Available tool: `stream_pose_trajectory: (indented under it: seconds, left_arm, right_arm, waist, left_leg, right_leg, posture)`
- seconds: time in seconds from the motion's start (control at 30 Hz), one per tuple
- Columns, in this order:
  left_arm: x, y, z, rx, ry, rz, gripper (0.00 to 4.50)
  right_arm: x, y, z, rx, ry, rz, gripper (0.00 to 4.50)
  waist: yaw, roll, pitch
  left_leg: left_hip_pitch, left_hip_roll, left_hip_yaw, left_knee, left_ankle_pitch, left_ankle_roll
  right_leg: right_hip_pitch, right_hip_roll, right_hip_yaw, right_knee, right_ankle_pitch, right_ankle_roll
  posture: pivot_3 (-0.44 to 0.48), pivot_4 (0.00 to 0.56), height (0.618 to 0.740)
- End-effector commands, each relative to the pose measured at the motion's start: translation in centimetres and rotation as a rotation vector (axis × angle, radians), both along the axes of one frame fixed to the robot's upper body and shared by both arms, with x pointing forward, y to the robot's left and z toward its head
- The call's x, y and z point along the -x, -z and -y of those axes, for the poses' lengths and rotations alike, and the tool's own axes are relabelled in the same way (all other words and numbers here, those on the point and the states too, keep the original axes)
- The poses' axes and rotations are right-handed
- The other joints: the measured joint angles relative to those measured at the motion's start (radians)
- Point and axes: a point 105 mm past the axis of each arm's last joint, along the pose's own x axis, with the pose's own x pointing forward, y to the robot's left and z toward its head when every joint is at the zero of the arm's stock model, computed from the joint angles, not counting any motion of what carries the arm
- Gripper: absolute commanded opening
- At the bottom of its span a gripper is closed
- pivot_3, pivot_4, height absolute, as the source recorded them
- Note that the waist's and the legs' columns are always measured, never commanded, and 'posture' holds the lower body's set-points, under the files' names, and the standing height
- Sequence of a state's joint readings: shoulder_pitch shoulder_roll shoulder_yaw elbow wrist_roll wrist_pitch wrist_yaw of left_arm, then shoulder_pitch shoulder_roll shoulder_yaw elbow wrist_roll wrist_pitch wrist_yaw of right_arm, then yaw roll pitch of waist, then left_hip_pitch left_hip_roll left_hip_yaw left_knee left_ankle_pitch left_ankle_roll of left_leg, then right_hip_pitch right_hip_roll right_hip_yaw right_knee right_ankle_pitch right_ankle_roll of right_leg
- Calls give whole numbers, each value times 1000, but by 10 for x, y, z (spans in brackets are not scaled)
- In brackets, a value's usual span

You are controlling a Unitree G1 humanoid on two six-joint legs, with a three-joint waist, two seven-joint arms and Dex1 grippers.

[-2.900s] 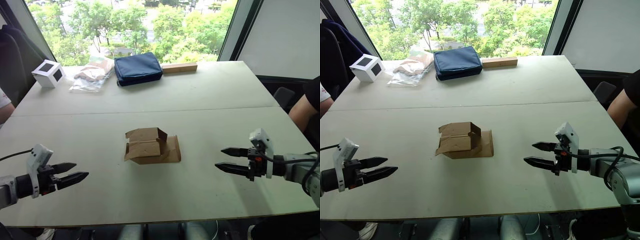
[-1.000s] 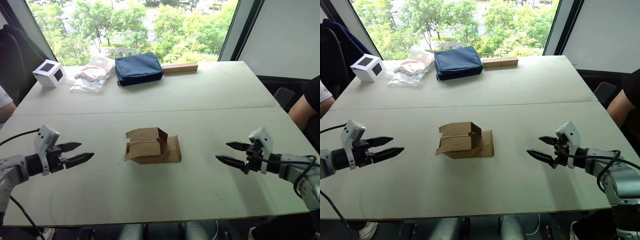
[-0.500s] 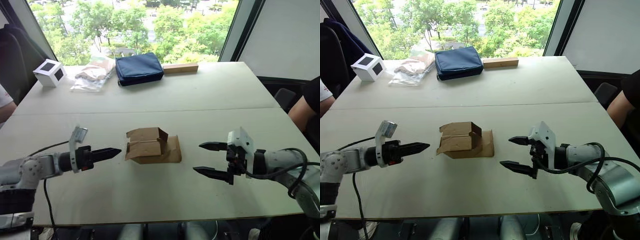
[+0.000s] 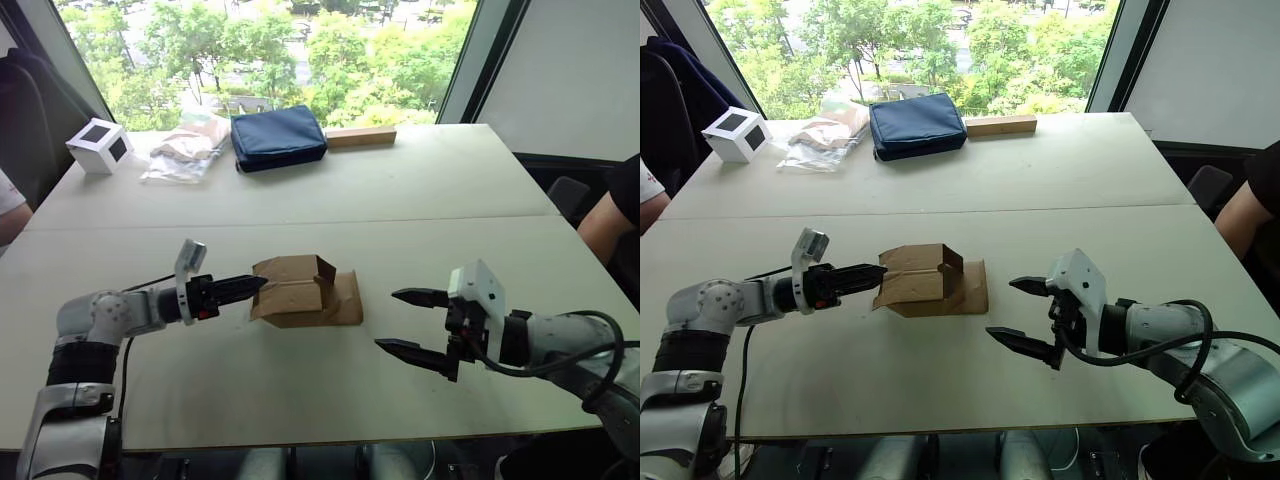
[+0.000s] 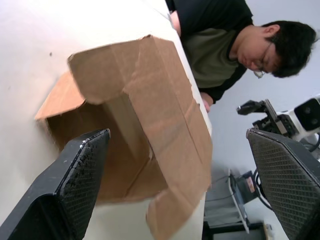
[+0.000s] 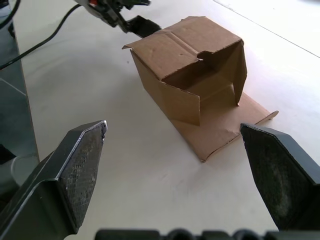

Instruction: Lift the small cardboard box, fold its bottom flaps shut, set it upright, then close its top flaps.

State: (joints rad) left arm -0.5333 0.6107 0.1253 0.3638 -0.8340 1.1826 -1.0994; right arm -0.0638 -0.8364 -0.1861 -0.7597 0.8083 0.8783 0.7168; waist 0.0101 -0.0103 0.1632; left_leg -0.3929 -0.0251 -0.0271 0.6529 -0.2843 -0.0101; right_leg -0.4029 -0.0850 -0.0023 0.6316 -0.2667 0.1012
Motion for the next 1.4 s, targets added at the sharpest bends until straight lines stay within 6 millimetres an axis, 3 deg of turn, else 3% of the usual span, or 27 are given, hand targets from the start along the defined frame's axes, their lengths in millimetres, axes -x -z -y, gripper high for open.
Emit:
stream_pose_trajectory:
  seconds: [0.03,0.47,0.6,0.63,0.67,0.8,0.9,1.07,1.13,1.27,1.37,1.4]
  left_arm:
    - [-8,-1,12,5,39,25,4500]
    - [-29,-11,35,110,45,30,4500]
    - [-28,-11,38,107,62,50,3581]
    - [-28,-11,38,107,61,50,2950]
    - [-27,-11,38,107,63,51,2781]
    - [-24,-13,39,109,75,60,1069]
    - [-21,-18,39,128,90,94,28]
    - [-17,-29,38,124,107,164,28]
    - [-20,-45,35,126,102,240,28]
    - [-18,-91,36,79,140,472,28]
    - [-14,-118,38,31,178,621,0]
    - [-11,-126,38,28,193,654,0]
  right_arm:
    - [1,-12,0,12,17,56,4468]
    - [0,-13,1,-41,62,58,4468]
    - [-1,-12,0,-48,67,71,4500]
    - [-1,-12,-1,-50,65,73,4500]
    - [-1,-12,-1,-52,62,73,4500]
    - [-2,-12,-2,-55,59,73,4500]
    - [-3,-12,-3,-59,54,74,4500]
    - [-11,-19,-6,-151,71,62,4500]
    - [-22,-21,-2,-227,134,22,4500]
    - [-62,-56,13,-579,340,39,4500]
    - [-74,-79,6,-727,339,58,3770]
    - [-76,-85,2,-757,325,63,3313]
  waist:
    - [1,0,0]
    - [0,-1,0]
    - [1,-1,0]
    - [1,-1,0]
    - [1,-1,0]
    - [1,-1,0]
    - [1,-1,0]
    - [0,-1,0]
    - [0,-1,0]
    - [-2,-2,1]
    - [0,-2,1]
    - [-1,-2,1]
  left_leg:
    - [0,0,0,0,0,0]
    - [0,0,0,1,0,0]
    - [0,1,0,1,0,0]
    - [0,1,0,1,0,0]
    - [0,1,0,1,0,0]
    - [0,1,0,1,0,0]
    - [0,1,0,1,0,0]
    - [0,1,0,1,0,0]
    - [0,1,0,1,0,0]
    - [0,2,0,1,1,-1]
    - [-1,2,0,1,1,-2]
    - [0,2,0,0,2,-2]
  right_leg:
    - [0,2,0,0,0,0]
    - [0,4,0,0,1,1]
    - [0,4,0,1,1,1]
    - [0,4,0,1,1,1]
    - [0,4,0,1,1,1]
    - [0,4,0,1,1,1]
    - [0,4,0,1,1,1]
    - [0,4,0,1,1,1]
    - [0,4,0,1,1,1]
    - [0,3,0,1,1,1]
    - [-1,3,1,1,1,1]
    - [-1,3,1,1,1,1]
  posture:
    - [0,150,737]
    - [0,150,737]
    - [0,150,737]
    - [0,150,737]
    - [0,150,737]
    - [0,150,737]
    - [0,150,737]
    - [0,150,737]
    - [0,150,737]
    - [0,150,737]
    - [0,150,737]
    - [0,150,737]
